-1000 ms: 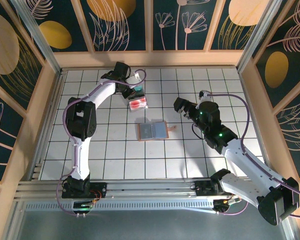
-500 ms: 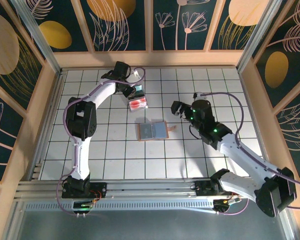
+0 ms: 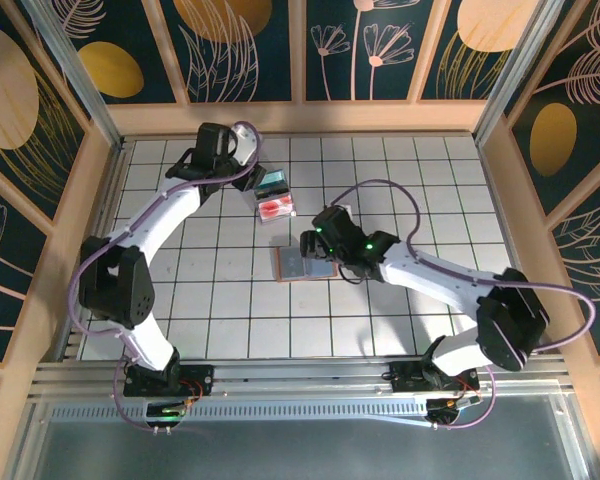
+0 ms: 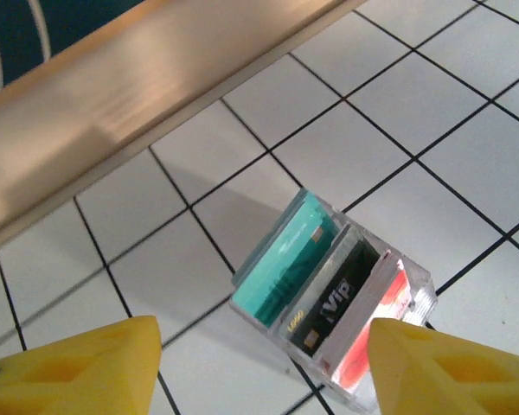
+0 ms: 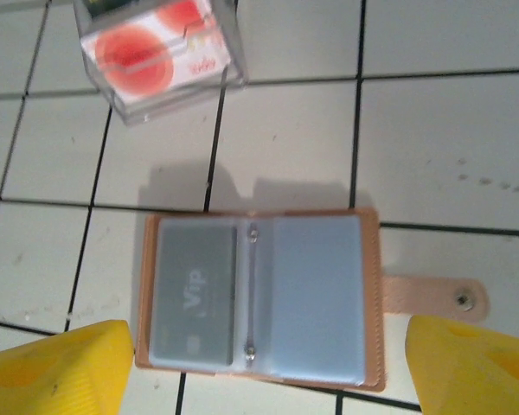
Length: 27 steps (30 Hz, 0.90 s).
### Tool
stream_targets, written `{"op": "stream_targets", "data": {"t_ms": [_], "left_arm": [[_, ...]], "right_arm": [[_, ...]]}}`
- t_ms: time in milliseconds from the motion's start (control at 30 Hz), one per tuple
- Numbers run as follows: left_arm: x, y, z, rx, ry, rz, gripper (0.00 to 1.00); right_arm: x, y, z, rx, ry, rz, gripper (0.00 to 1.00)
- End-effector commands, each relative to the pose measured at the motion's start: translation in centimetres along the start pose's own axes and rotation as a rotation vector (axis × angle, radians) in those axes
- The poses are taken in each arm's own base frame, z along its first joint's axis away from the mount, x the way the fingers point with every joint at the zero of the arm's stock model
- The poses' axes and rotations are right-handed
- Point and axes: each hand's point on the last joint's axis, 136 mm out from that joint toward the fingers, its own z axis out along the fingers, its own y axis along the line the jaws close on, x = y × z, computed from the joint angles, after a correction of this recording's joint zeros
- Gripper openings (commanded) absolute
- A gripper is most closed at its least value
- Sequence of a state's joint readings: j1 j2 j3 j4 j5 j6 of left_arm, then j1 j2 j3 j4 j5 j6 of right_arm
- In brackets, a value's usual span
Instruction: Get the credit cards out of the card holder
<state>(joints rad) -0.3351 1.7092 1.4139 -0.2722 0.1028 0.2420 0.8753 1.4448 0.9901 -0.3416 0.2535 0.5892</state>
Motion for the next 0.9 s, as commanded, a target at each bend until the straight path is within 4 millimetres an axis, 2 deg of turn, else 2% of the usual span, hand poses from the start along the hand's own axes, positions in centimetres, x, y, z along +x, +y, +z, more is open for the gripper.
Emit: {"op": "stream_targets", "data": {"t_ms": [0,33,67,133,267,467,700,867], "left_arm": [[1.0,1.1,-1.5,-0.097,-0.023,-0.196,0.66],[1.5,1.4,-1.9,-0.121,-0.027,-0.232,0.66],[2.1,1.8,-2.5,-0.152,-0.034,-0.271,0.72],[3.3,2.4,-3.5,-0.209,-0.047,-0.341,0.73],[5.3,3.4,-6.3,-0.307,-0.118,-0.469,0.99],[9.1,4.0,-10.0,-0.412,-0.212,-0.615,0.99],[11.7,4.2,-14.1,-0.452,-0.404,-0.793,0.99],[13.5,4.4,-16.0,-0.474,-0.501,-0.890,0.99]], "right_arm": [[1.3,1.4,0.4,0.009,0.065,-0.050,0.82],[1.7,1.8,0.6,0.008,0.076,-0.065,0.82],[2.2,2.1,0.9,0.008,0.092,-0.080,0.82],[3.1,2.6,1.5,0.012,0.119,-0.107,0.81],[4.3,3.6,2.6,0.018,0.154,-0.153,0.76],[5.2,4.6,4.1,0.031,0.184,-0.205,0.71],[5.8,5.5,5.8,0.030,0.214,-0.247,0.68],[6.1,5.7,7.0,0.045,0.230,-0.277,0.68]]}}
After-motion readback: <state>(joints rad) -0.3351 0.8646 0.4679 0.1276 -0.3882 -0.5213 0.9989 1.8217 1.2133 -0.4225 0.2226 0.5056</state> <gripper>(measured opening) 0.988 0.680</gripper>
